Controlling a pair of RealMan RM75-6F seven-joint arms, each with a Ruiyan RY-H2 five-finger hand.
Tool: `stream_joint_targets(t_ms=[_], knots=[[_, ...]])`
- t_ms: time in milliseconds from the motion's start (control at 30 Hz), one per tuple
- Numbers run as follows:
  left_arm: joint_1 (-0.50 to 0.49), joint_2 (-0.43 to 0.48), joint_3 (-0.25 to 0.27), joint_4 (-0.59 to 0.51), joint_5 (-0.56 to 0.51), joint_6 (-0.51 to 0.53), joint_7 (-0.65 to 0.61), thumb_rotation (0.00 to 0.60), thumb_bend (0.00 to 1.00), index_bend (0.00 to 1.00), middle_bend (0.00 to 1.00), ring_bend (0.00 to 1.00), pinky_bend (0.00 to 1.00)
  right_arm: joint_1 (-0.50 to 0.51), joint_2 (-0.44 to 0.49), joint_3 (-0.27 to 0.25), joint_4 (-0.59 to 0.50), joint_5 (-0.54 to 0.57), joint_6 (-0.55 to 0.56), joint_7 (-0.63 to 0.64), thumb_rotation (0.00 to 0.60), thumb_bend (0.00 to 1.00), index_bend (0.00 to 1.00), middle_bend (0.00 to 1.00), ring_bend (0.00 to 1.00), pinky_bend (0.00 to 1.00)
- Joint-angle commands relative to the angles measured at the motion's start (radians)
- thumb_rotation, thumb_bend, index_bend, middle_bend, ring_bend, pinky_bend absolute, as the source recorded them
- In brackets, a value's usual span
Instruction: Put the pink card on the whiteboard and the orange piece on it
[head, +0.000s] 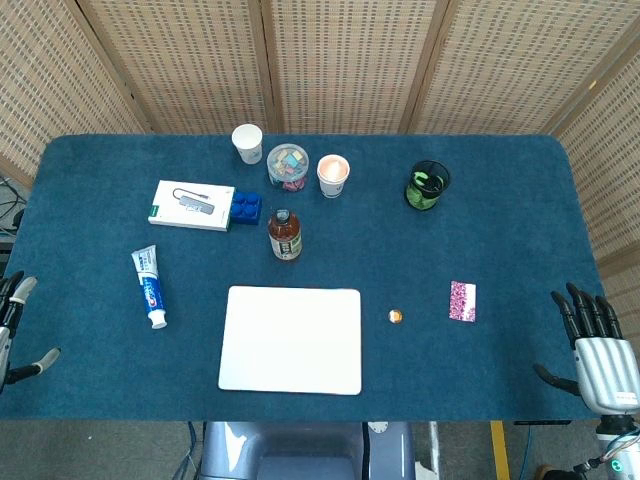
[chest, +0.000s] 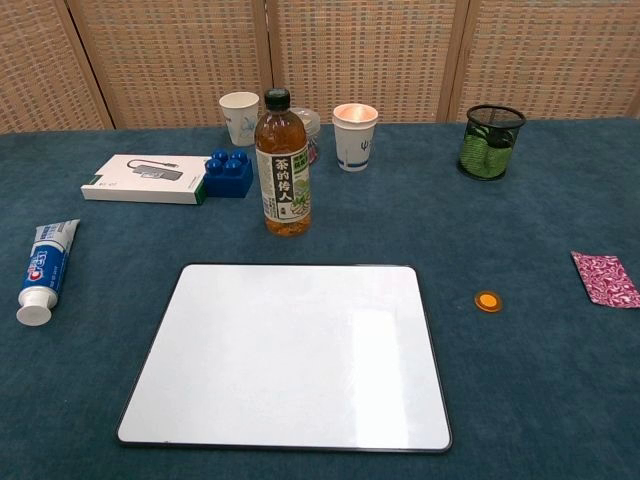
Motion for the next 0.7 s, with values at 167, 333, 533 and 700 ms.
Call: stream_joint_targets(t_ms=[167, 333, 533, 700], knots=[[-0.002, -0.004, -0.001, -0.001, -0.005, -0.005, 0.014, 0.6, 0.0, 0.0, 0.0, 0.0, 0.0, 0.001, -0.003, -0.002, 0.004, 0.009, -0.012, -0.021, 0.6, 0.0, 0.0, 0.0, 0.0, 0.0], [0.0, -0.01, 0.0, -0.001, 0.001, 0.001, 0.025, 0.6, 0.0, 0.0, 0.0, 0.0, 0.0, 0.025, -0.009, -0.007, 0.005, 0.022, -0.072, -0.021, 0.6, 0.0, 0.0, 0.0, 0.0, 0.0], [-0.012, -0.019, -0.012, 0.006, -0.019, -0.017, 0.034, 0.6, 0.0, 0.0, 0.0, 0.0, 0.0, 0.157, -0.021, 0.027, 0.027, 0.083, -0.295, -0.048, 0.6, 0.0, 0.0, 0.0, 0.0, 0.0], [-0.014, -0.021, -0.027, -0.002, -0.048, -0.022, 0.05, 0.6, 0.0, 0.0, 0.0, 0.0, 0.0, 0.286, -0.069, 0.08, 0.086, 0.19, -0.484, -0.142, 0.6, 0.0, 0.02, 0.0, 0.0, 0.0]])
